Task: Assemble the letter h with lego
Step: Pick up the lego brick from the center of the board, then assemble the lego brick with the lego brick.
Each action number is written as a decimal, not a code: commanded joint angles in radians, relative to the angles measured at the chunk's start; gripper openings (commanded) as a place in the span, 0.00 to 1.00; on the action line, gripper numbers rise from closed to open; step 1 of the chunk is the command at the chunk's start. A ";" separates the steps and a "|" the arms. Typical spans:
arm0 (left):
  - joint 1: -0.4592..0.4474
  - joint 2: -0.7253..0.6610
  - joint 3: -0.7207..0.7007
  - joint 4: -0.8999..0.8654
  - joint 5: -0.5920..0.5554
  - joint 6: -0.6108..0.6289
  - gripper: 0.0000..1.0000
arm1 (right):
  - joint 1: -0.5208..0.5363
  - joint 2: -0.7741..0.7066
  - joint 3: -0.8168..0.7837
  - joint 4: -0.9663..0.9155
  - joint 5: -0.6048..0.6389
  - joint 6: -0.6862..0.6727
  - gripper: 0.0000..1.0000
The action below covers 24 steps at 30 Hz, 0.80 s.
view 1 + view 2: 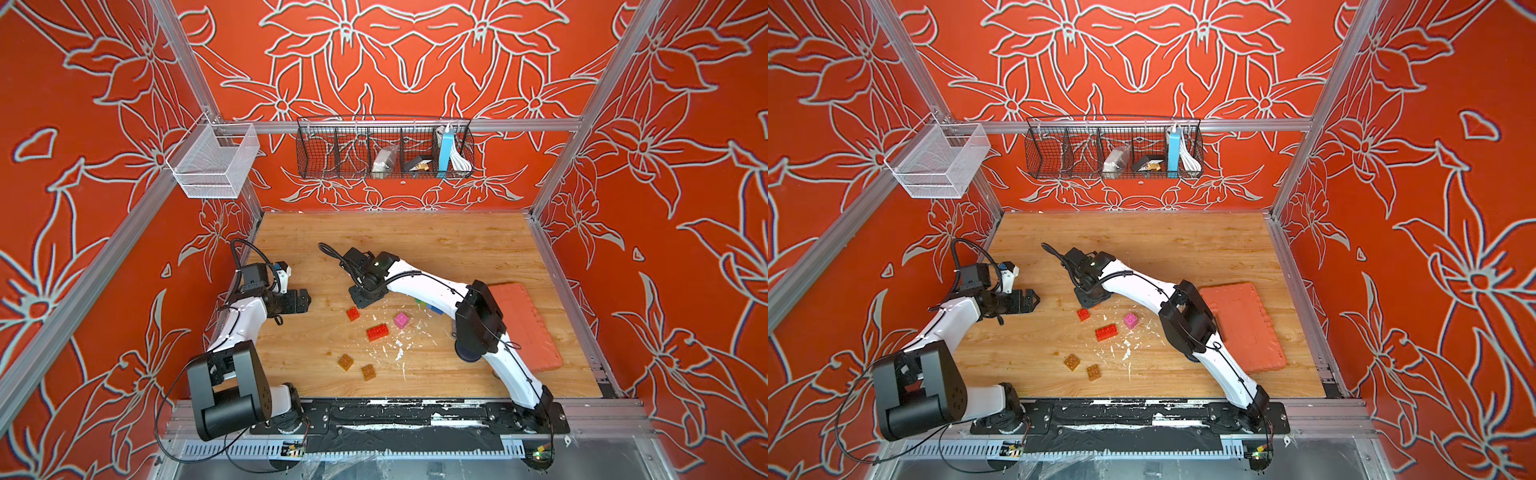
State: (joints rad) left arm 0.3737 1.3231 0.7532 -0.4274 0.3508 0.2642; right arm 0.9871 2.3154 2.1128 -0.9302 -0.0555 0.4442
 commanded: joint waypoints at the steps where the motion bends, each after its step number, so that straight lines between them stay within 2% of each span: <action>1: 0.003 0.015 0.012 -0.009 0.009 -0.005 0.99 | 0.011 -0.015 -0.012 0.012 -0.085 -0.034 0.25; 14: 0.003 -0.011 -0.002 -0.007 0.030 0.007 0.99 | 0.057 0.070 0.037 0.026 -0.048 0.020 0.26; 24: 0.003 -0.020 -0.005 -0.004 0.032 0.007 0.99 | 0.088 0.102 0.015 0.039 0.090 0.051 0.24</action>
State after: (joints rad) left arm 0.3740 1.3285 0.7532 -0.4278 0.3649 0.2653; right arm 1.0664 2.3836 2.1254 -0.8841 -0.0269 0.4641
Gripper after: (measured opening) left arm 0.991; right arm 0.344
